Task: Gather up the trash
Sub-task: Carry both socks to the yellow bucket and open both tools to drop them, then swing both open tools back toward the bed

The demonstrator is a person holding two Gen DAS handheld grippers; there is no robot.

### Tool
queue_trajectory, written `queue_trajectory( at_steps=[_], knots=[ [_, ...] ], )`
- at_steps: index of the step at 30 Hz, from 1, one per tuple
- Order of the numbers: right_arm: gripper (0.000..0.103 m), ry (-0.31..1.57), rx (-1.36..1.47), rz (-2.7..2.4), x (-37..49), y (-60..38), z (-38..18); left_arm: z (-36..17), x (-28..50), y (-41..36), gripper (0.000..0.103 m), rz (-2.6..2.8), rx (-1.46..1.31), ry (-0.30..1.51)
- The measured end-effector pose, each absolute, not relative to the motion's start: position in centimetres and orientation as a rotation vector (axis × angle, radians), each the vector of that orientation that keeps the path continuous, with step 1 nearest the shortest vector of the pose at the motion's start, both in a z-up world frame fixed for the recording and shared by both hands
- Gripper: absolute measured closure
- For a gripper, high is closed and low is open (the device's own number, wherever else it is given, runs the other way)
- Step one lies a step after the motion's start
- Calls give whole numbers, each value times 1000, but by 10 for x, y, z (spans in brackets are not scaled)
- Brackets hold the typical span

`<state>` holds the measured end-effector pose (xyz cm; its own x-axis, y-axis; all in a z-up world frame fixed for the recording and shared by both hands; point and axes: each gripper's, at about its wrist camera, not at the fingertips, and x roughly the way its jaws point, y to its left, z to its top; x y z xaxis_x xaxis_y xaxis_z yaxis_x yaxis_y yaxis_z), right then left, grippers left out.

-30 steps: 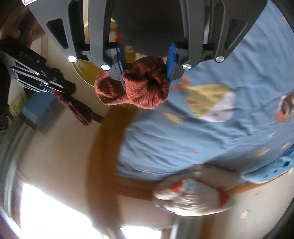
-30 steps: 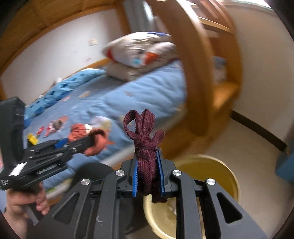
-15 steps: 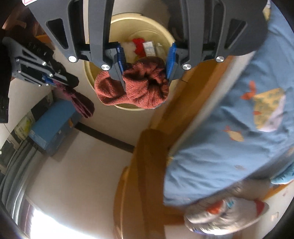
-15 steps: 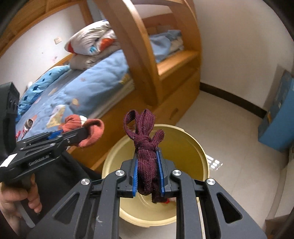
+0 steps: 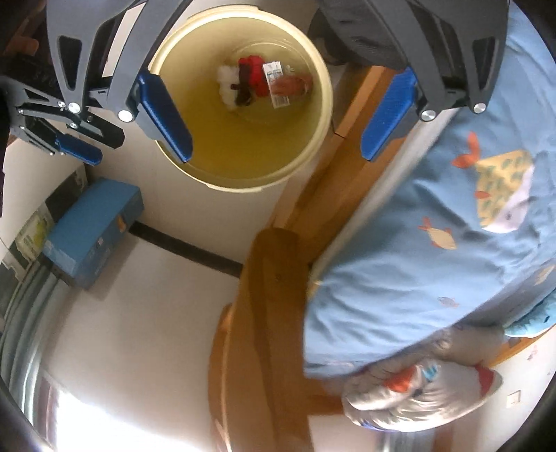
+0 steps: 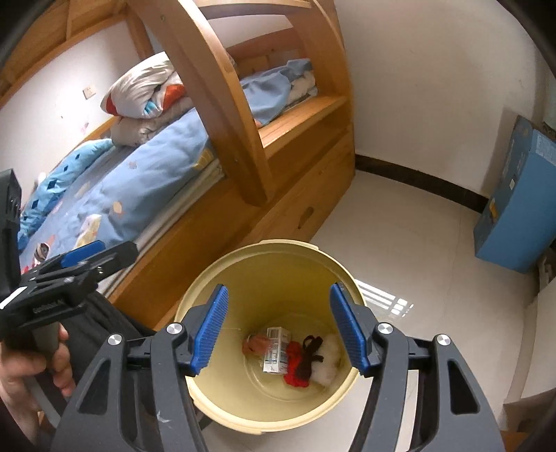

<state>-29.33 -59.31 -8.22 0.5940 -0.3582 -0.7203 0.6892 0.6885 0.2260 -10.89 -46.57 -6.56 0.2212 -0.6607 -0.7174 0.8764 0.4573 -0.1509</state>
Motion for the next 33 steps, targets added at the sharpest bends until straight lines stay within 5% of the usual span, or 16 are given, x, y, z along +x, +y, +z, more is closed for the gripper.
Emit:
queue_trajectory(
  at_steps=[9,14,33],
  knots=[
    [40,626,519,-533,-257,-568,-64,-38,-80,-418,5,-978,260,728],
    [29,558,498,-370,-206,-533,-46,-17,-48,-365,4,-837,221,660],
    [18,484,223,178,-8,-325,2,7,61,-84,4,-119,109,576]
  ],
)
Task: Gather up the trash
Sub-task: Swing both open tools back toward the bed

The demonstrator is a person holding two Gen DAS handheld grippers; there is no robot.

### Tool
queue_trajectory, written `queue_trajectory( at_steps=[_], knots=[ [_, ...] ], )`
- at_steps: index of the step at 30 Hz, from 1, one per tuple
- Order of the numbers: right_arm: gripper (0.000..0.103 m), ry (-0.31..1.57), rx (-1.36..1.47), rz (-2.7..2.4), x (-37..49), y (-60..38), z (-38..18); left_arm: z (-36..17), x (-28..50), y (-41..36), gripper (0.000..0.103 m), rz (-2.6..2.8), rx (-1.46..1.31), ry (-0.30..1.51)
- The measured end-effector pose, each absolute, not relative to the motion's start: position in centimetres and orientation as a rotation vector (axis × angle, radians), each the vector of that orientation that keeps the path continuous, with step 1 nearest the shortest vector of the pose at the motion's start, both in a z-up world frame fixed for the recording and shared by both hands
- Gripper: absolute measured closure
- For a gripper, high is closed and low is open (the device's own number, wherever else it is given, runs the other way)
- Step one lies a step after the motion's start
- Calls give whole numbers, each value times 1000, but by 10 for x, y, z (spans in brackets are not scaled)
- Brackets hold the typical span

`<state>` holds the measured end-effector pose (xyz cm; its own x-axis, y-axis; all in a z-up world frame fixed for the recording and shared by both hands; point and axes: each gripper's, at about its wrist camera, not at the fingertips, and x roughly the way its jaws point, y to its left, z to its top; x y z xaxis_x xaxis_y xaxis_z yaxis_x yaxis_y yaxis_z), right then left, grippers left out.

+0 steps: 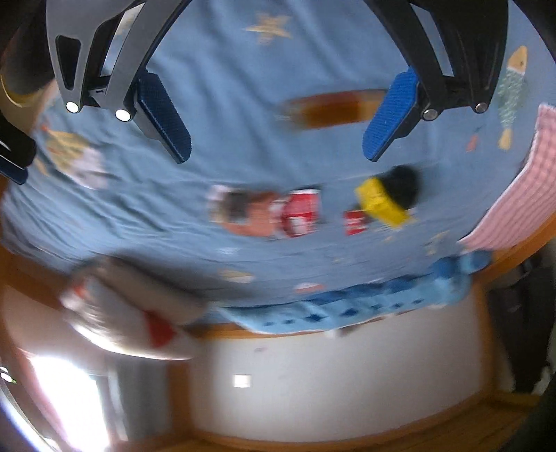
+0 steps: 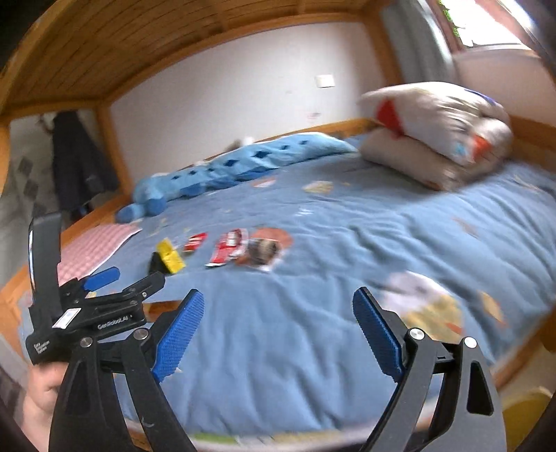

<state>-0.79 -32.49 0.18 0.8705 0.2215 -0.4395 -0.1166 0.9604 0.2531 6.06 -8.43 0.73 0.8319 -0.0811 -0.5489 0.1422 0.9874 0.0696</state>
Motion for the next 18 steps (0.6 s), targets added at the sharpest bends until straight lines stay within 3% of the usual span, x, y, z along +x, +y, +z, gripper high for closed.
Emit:
queue_trajectory(
  at_steps=[18],
  knots=[
    [19,561,129,425,132,-192,-1,-7,154,40,4,38,-53,656]
  ],
)
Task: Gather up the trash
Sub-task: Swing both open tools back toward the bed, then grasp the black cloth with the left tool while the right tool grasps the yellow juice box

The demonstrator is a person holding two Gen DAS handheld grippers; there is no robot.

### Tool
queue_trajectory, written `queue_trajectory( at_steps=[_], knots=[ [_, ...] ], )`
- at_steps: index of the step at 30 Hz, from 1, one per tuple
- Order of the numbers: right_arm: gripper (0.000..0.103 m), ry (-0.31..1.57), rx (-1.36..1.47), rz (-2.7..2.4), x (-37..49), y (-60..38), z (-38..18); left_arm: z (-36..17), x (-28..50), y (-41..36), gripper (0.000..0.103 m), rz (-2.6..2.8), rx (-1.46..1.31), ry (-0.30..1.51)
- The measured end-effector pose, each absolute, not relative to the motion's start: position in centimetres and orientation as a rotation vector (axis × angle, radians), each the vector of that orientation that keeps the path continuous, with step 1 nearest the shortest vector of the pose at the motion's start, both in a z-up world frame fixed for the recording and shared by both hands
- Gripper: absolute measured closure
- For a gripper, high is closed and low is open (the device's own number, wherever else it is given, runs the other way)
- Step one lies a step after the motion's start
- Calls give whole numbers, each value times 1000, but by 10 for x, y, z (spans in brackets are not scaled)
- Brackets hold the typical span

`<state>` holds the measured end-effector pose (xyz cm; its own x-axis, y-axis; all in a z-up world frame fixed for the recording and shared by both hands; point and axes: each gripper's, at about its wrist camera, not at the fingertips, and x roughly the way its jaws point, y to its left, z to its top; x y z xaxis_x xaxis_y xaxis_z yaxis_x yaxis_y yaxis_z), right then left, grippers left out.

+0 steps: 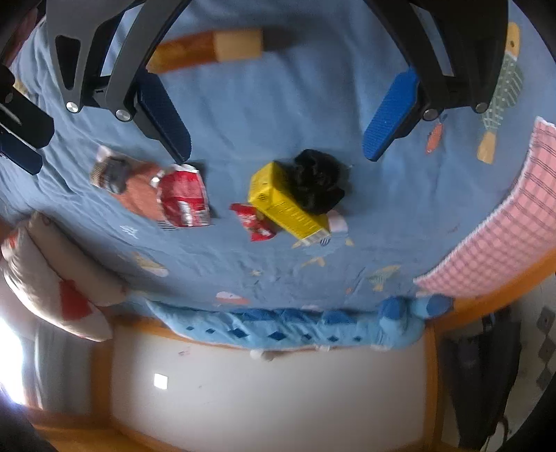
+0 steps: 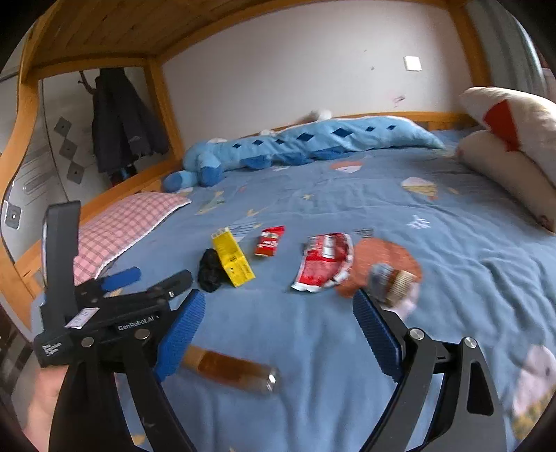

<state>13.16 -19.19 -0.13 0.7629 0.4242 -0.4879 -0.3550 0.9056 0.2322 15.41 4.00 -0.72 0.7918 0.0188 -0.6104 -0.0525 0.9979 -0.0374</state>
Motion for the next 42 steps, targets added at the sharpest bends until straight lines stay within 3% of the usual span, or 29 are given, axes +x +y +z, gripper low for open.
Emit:
queue_trajectory(
  at_steps=[11,19,22,24,28,42],
  knots=[
    [26,645,17,535,207,-140,-14,-62,227,103,4,96,-191,793],
    [29,708,-34,615,245,-115,-25,-84,266,99,4,80,-133,856],
    [35,730,-55,630,253,-107,-29,-86,276,101,18,79,-142,864],
    [38,744,-73,645,257,-102,-32,-88,279,106,47,74,-168,876],
    [46,765,-90,678,263,-93,-34,-88,276,114,65,50,-209,869],
    [48,829,-266,700,300,-33,-51,-68,240,149,68,46,-299,797]
  ],
)
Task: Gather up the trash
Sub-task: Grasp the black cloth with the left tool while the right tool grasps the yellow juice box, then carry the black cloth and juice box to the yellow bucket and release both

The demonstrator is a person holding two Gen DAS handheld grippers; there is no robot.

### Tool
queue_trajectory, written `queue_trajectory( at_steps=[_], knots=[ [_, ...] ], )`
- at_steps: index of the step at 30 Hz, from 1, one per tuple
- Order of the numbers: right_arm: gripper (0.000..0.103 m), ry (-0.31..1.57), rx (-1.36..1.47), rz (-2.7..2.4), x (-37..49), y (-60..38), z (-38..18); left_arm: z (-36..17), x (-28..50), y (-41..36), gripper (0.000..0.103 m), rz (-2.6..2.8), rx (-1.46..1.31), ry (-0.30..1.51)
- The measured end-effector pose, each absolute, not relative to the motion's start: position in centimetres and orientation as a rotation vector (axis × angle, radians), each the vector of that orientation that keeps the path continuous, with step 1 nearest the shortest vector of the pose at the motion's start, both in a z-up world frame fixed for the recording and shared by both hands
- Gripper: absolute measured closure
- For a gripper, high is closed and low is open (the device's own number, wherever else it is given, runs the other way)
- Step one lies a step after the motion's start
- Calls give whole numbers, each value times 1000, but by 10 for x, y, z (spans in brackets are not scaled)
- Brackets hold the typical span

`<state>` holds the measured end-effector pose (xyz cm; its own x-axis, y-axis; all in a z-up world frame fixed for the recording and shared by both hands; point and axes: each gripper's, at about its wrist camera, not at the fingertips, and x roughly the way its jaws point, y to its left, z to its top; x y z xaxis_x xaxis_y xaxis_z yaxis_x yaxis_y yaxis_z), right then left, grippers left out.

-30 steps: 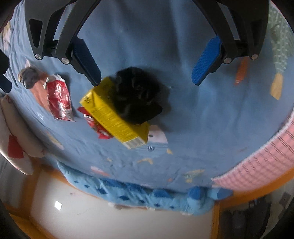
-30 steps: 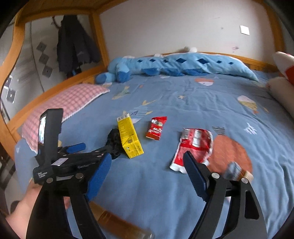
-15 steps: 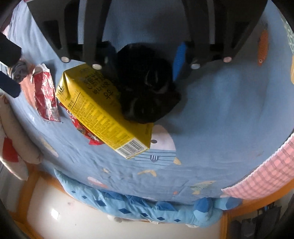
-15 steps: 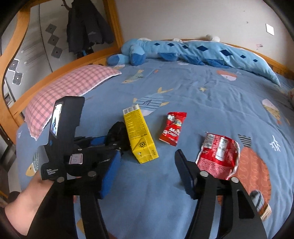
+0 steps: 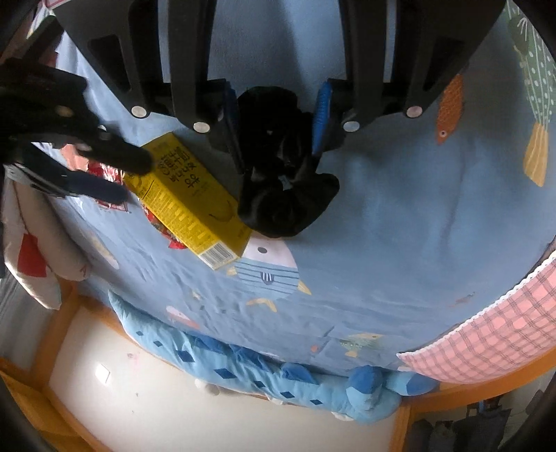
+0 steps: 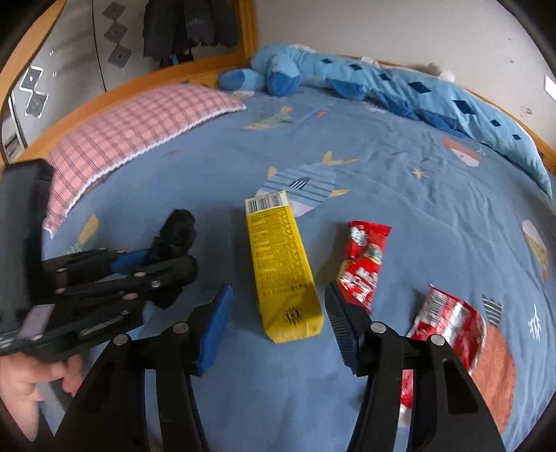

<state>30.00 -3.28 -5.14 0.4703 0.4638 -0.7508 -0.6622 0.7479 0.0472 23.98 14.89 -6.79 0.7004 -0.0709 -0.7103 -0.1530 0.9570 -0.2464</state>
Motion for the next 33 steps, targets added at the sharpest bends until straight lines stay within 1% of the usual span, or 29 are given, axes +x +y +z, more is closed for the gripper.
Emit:
queue_trajectory(
  at_steps=[4,5,6,7,8,13,19,22,28,33],
  knots=[
    [48,874,-289,681,314,-21,-63,-66,236,153,68,46,-317,787],
    [51,890,-287,668,319,-18,-68,-67,234,153,68,50,-326,788],
    [56,903,-284,672,322,-16,-71,-67,232,154,68,52,-334,791],
    [65,916,-283,683,324,-14,-74,-68,230,155,68,56,-343,794],
    [66,926,-283,685,324,-13,-76,-68,228,156,68,58,-349,795],
    [66,895,-247,669,310,-26,-65,-62,220,149,70,32,-362,802],
    [66,836,-158,676,266,-77,-25,-35,195,113,71,-59,-328,766],
    [66,803,-96,648,235,-116,-10,-25,176,83,71,-124,-285,758],
    [66,791,67,575,172,-201,-1,-11,139,17,71,-281,-238,763],
    [66,764,128,486,119,-258,7,-6,111,-41,71,-411,-197,775]
  ],
)
